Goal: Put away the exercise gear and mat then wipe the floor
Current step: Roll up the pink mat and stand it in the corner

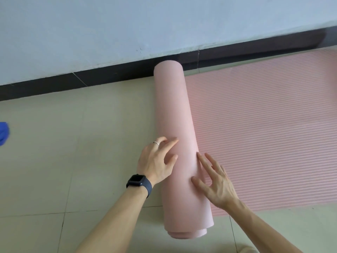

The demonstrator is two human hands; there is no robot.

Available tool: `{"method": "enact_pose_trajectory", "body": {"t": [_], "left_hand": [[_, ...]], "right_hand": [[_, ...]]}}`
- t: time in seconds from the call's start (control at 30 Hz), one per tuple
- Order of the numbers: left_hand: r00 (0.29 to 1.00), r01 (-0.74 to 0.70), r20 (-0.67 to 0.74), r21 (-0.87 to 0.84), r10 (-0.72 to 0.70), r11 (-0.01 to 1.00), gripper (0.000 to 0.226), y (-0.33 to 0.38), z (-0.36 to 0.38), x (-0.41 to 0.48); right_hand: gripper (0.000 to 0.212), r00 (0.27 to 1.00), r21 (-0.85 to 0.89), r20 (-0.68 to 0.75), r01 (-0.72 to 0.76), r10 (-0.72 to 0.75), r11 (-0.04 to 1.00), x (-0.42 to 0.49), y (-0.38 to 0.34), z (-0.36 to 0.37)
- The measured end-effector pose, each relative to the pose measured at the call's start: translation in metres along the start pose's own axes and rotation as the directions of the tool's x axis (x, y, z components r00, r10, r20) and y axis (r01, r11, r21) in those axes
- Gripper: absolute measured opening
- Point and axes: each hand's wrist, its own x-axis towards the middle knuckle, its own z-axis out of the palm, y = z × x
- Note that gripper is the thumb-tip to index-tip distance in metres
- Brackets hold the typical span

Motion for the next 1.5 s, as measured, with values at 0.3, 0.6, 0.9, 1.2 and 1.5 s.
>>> {"method": "enact_pose_trajectory", "body": {"t": [0.3, 0.6, 0.9, 1.2, 1.5], "left_hand": [[0.993, -0.111, -0.014, 0.185, 0.115, 0.977, 0.04, 0.044, 0.025, 0.037], [0.997, -0.08, -0.021, -0.171, 0.077, 0.982, 0.056, 0.073, 0.01, 0.033], [0.929, -0.35, 0.194, 0.198, 0.314, 0.916, 0.056, 0.07, 0.037, 0.02], [0.926, -0.334, 0.265, 0.252, 0.267, 0.908, 0.053, 0.206, 0.073, 0.069], [0.766, -0.637, 0.147, 0.047, 0.626, 0.769, 0.057, 0.195, 0.078, 0.052]], "right_hand": [[0.089, 0.974, -0.074, -0.135, 0.174, -0.183, 0.982, -0.038, -0.005, -0.005], [0.084, 0.997, 0.076, -0.072, 0.003, 0.002, 0.997, -0.052, 0.022, -0.023], [0.06, 0.906, 0.218, -0.365, -0.14, 0.214, 0.966, -0.085, 0.057, -0.042], [0.086, 0.873, -0.074, -0.483, -0.115, 0.065, 0.991, -0.1, 0.056, -0.051], [0.071, 0.61, 0.537, -0.525, -0.304, 0.594, 0.787, -0.119, 0.122, -0.099]]}}
